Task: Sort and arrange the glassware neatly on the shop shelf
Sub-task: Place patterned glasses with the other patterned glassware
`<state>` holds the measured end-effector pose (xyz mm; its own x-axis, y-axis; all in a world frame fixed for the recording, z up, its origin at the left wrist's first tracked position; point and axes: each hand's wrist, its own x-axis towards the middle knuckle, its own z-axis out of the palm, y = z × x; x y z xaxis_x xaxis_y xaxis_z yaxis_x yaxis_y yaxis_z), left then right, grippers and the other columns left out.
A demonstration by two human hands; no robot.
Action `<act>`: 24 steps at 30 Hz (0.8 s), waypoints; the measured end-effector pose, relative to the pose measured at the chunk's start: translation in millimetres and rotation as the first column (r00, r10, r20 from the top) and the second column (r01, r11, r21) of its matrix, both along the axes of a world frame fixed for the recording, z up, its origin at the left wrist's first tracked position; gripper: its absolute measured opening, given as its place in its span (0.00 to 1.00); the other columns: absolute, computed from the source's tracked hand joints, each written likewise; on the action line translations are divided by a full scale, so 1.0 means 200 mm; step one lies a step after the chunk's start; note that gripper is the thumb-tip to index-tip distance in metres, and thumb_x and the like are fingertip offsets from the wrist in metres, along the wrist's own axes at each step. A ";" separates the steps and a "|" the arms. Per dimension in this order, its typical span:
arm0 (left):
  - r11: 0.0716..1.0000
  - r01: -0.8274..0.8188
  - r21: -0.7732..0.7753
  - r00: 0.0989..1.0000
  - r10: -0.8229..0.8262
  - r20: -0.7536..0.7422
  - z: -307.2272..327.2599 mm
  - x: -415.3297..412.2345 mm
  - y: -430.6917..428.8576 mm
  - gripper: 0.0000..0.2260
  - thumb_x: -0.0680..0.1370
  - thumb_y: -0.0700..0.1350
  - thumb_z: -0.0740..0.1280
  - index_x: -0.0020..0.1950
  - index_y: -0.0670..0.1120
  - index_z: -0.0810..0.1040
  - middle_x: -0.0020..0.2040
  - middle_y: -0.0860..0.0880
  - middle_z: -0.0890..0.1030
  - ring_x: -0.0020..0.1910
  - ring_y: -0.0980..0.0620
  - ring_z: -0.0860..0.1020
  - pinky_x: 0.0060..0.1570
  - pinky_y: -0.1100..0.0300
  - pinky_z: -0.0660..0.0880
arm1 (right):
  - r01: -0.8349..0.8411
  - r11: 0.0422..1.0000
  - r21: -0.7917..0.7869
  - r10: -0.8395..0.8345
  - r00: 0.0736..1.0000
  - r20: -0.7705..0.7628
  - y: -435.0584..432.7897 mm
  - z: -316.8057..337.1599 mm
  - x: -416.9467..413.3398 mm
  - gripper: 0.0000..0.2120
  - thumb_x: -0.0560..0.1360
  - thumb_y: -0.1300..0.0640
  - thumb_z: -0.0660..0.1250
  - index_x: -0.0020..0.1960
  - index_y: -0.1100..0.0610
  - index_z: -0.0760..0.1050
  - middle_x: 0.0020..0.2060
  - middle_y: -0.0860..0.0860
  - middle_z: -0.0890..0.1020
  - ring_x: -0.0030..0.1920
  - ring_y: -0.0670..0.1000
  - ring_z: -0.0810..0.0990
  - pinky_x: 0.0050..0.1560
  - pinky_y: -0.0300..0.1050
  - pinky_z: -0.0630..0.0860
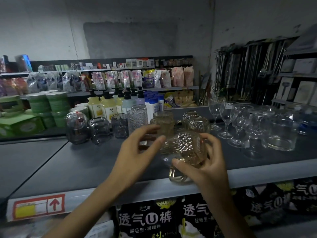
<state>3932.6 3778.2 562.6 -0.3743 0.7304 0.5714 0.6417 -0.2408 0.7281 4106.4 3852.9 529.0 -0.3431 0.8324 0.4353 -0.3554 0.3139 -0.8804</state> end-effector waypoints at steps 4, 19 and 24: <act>0.986 0.161 -0.042 0.983 -0.164 -0.081 -0.03 0.14 0.04 0.15 0.81 0.53 0.70 0.68 0.58 0.80 0.63 0.60 0.81 0.64 0.62 0.78 0.62 0.62 0.77 | 0.117 0.993 -0.003 -0.117 0.992 0.036 0.05 0.02 0.09 0.34 0.63 0.70 0.82 0.62 0.48 0.74 0.51 0.45 0.86 0.49 0.48 0.87 0.43 0.41 0.83; 0.955 0.129 -0.269 0.962 -0.186 -0.200 -0.17 0.33 0.52 0.34 0.70 0.57 0.78 0.73 0.53 0.70 0.63 0.55 0.81 0.60 0.55 0.80 0.62 0.51 0.77 | 0.433 0.818 0.379 -0.576 0.627 0.525 0.50 0.11 0.17 0.39 0.52 0.30 0.75 0.59 0.46 0.74 0.52 0.45 0.82 0.53 0.51 0.82 0.54 0.53 0.81; 0.943 0.112 -0.314 0.976 -0.163 -0.142 -0.21 0.30 0.57 0.33 0.68 0.59 0.76 0.71 0.56 0.69 0.59 0.56 0.84 0.58 0.53 0.82 0.58 0.50 0.80 | 0.386 0.822 0.420 -0.569 0.528 0.630 0.53 0.11 0.11 0.37 0.55 0.31 0.76 0.58 0.46 0.73 0.53 0.50 0.80 0.52 0.54 0.81 0.51 0.51 0.79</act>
<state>3993.6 3892.4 520.9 -0.1778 0.9157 0.3605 0.7347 -0.1202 0.6676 4128.9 3959.5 551.3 -0.1896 0.8887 0.4174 0.5996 0.4415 -0.6675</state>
